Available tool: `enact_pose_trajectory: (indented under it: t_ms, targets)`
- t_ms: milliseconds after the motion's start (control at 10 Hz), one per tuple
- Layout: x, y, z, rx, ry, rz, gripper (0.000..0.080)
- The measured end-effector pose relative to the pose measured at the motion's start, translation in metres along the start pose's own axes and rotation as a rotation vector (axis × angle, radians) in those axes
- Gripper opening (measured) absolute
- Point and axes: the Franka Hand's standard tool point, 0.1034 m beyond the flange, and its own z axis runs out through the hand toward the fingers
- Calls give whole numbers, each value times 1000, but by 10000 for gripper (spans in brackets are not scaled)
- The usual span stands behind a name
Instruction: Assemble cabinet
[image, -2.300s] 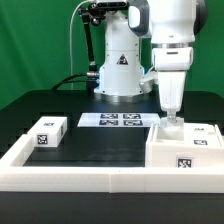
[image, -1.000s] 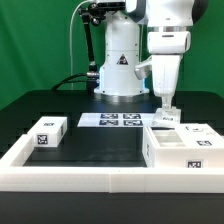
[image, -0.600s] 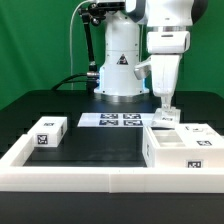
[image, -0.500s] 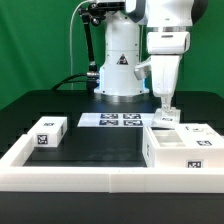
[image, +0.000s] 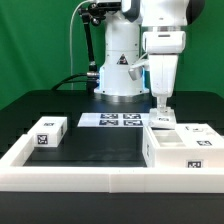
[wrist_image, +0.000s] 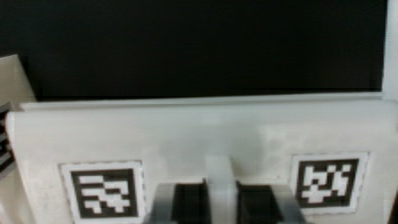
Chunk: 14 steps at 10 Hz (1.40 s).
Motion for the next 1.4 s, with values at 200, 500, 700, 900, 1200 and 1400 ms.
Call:
enact_pose_trajectory:
  t_ms: [200,500,700,900,1200,1400]
  targets:
    - [0,-1,1,3,0,1,69]
    - [-3,5,-1,8,-6,-16,70]
    - [-4,11,-3,1,-6,-12,70]
    - [-3,10,-3,1,-5,-6,70]
    - [-4,12,-2,6,-7,-9,70]
    - [-3,16,-3,2,-5,-9,70]
